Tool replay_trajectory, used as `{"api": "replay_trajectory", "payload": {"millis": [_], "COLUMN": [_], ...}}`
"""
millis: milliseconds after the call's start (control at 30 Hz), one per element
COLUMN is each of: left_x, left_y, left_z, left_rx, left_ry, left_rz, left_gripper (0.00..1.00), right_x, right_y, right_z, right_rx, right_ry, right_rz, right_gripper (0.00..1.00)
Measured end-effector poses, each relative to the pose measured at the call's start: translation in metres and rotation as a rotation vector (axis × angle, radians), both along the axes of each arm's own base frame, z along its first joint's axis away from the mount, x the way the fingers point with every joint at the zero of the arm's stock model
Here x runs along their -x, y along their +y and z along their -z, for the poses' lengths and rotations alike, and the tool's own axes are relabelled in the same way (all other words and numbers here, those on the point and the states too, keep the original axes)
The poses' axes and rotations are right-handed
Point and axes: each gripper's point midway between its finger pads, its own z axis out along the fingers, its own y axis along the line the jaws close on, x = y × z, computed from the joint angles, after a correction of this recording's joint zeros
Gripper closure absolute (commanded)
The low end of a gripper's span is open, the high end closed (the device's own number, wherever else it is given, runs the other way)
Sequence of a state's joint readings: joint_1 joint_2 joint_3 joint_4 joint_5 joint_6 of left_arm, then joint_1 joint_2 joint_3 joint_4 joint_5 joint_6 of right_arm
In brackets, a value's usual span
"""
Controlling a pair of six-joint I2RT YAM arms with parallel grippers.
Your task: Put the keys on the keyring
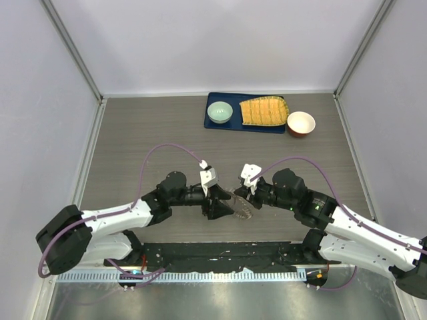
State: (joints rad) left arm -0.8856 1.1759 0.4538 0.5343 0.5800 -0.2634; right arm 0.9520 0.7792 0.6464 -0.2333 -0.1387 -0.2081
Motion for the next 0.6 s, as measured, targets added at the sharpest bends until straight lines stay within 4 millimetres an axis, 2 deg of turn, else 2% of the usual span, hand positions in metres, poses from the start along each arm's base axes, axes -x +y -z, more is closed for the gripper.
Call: {"api": "replay_trajectory", "payload": {"millis": [167, 300, 433, 600], "left_x": [0.017, 0.018, 0.012, 0.005], "left_y": [-0.015, -0.020, -0.012, 0.007], "left_z": [-0.010, -0.010, -0.017, -0.049], "left_rx": [0.044, 0.055, 0.062, 0.098], "left_ry": [-0.023, -0.030, -0.069, -0.193], "left_rz": [0.035, 0.028, -0.027, -0.099], "left_gripper": [0.37, 0.37, 0.37, 0.38], "right_x": [0.000, 0.000, 0.000, 0.001], "right_y": [0.000, 0.000, -0.001, -0.003], "right_z": [0.000, 0.000, 0.001, 0.004], "right_rx": [0.000, 0.001, 0.007, 0.019], "right_ry": [0.000, 0.000, 0.001, 0.006], "right_rz": [0.000, 0.001, 0.003, 0.003], "right_gripper": [0.99, 0.99, 0.99, 0.99]}}
